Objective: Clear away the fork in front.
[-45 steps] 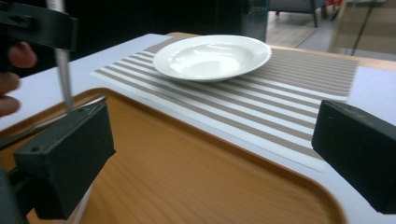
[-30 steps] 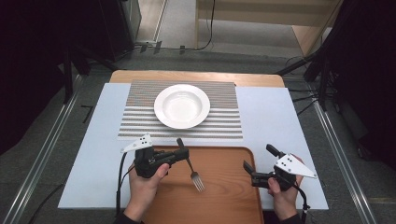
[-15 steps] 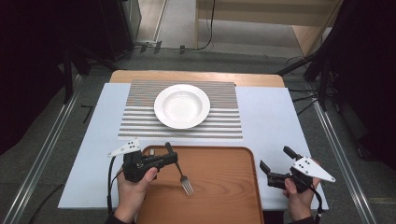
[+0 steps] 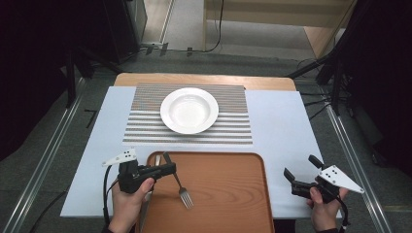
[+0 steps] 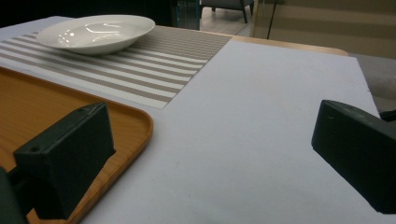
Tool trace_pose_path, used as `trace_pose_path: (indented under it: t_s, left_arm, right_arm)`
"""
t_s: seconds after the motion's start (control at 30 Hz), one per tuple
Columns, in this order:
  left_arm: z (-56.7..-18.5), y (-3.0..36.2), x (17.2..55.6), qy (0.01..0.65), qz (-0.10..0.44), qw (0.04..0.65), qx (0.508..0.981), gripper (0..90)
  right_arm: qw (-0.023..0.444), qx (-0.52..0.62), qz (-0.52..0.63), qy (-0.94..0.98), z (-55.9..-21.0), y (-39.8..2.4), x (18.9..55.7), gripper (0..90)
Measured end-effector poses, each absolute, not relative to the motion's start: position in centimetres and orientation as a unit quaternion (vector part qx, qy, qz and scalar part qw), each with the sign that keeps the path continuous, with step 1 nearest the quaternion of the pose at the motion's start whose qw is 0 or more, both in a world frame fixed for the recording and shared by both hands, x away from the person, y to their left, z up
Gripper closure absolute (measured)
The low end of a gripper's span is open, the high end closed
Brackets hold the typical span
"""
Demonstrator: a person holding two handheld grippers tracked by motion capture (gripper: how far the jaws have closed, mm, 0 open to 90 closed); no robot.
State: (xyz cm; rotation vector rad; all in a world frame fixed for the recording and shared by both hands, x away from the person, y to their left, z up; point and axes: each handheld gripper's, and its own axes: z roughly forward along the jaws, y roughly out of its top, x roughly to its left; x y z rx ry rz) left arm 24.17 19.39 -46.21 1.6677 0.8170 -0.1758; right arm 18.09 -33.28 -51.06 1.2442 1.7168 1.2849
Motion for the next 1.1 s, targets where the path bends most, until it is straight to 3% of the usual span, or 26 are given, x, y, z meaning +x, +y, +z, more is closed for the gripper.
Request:
trace_pose_path:
  t_s: [0.73,1.1]
  left_arm:
    - [-48.8,20.1,26.2,0.377,-0.163,0.553,0.725,85.9]
    - [-49.7,19.6,27.0,0.418,-0.075,0.473,0.772,72.7]
  right_arm:
    - [0.347,0.493,0.468,0.647,-51.5,-34.8,17.6,0.0]
    - [0.346,0.497,0.463,0.647,-51.6,-34.8,17.8,0.0]
